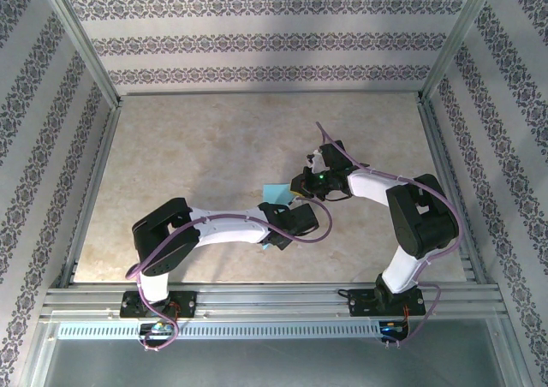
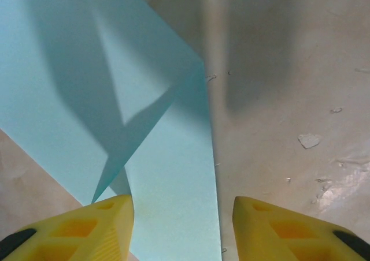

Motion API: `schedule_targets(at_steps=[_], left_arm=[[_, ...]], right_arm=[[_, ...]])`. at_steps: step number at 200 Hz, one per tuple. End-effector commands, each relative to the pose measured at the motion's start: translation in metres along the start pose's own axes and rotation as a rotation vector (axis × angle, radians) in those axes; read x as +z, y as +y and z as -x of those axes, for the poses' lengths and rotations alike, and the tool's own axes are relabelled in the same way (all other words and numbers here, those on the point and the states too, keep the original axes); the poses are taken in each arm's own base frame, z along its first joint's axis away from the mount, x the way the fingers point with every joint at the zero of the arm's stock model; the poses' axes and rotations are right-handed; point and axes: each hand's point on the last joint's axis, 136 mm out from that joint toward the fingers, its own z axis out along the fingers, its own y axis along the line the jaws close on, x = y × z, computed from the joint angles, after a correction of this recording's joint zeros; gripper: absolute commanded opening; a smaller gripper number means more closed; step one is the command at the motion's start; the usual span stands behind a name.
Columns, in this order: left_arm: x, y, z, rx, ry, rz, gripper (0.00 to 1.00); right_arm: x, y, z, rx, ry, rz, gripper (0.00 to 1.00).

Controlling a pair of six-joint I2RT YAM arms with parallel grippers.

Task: Fold a paper plane with a square sheet of paper (fold left side to right side)
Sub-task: Fold the wing for the fifth time at the center of the table.

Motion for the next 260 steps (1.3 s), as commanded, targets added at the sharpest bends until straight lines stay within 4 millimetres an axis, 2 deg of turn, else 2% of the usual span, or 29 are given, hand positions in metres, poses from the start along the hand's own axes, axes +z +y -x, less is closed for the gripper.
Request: schedule_targets(at_steps=[1, 141, 154, 175, 201, 225, 260], left_arm=[[0.0, 0.001, -0.004, 0.013, 0.016, 0.031, 0.46], [0.009, 0.001, -0.01, -0.015, 0.013, 0.044, 0.16], [0.008, 0.001, -0.009, -0.024, 0.007, 0.044, 0.12], [0.003, 0.003, -0.006, -0.045, -0.014, 0.034, 0.05], [-0.006, 0.007, 0.001, -0.084, -0.042, -0.012, 0.0], [-0.012, 0.006, 0.004, -0.141, -0.059, -0.11, 0.0], [-0.011, -0.004, 0.008, -0.224, -0.035, -0.3, 0.0]], right_arm=[[0.0, -0.007, 0.002, 0.016, -0.012, -0.015, 0.0], [0.002, -0.017, 0.001, 0.022, -0.019, -0.046, 0.0], [-0.001, -0.018, 0.003, 0.017, -0.031, -0.052, 0.05], [-0.011, -0.018, 0.009, 0.007, -0.066, -0.057, 0.11], [-0.035, -0.025, 0.02, -0.007, -0.131, -0.084, 0.24], [-0.066, -0.04, 0.03, 0.0, -0.214, -0.118, 0.34], [-0.101, -0.062, 0.03, -0.001, -0.287, -0.169, 0.39]])
